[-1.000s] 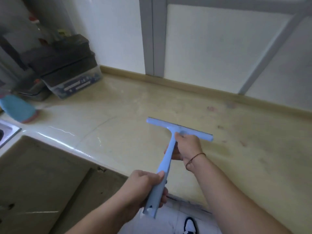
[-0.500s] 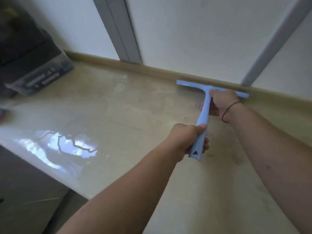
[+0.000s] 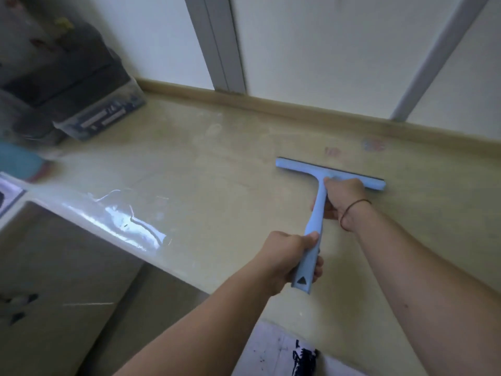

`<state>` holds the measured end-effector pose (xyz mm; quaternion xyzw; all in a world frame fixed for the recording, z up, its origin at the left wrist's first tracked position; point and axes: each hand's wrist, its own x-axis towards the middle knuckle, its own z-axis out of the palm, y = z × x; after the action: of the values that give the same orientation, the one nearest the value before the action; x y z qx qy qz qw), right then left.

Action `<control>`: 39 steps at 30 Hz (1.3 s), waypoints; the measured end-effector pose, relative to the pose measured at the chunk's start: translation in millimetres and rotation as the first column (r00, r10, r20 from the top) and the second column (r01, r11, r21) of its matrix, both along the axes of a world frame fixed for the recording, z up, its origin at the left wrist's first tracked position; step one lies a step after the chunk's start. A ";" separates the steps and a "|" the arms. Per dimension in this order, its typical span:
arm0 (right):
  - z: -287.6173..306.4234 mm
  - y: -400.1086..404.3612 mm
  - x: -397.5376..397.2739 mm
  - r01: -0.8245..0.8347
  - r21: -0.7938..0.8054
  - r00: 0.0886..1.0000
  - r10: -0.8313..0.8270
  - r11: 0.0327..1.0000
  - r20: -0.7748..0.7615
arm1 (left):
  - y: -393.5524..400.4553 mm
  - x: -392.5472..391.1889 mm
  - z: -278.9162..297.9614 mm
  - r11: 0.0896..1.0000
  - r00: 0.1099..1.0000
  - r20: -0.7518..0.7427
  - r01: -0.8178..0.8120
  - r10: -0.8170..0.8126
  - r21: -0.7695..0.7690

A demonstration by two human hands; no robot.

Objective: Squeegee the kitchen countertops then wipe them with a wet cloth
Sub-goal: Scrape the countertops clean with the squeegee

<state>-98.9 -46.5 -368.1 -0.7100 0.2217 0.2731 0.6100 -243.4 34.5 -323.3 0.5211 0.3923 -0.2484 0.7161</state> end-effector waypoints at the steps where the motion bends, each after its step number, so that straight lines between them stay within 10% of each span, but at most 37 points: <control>1: -1.7 0.1 -17.6 0.006 -0.002 1.000 -0.006 1.000 0.004 | 0.9 -18.1 -1.2 1.000 1.000 0.001 0.008 -0.008 0.005; 12: 9.5 0.0 -181.7 0.015 -0.083 1.000 -0.014 0.996 0.015 | -4.4 -177.1 2.7 1.000 0.999 0.032 -0.011 0.011 0.000; 39: 50.2 -48.2 -147.1 0.007 0.061 1.000 -0.009 0.998 0.022 | -37.6 -139.2 49.4 0.985 1.000 -0.001 -0.009 0.009 -0.172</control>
<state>-246.0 -94.7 -318.0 -0.6932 0.2094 0.2693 0.6349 -382.7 -3.1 -274.0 0.4555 0.3718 -0.2782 0.7596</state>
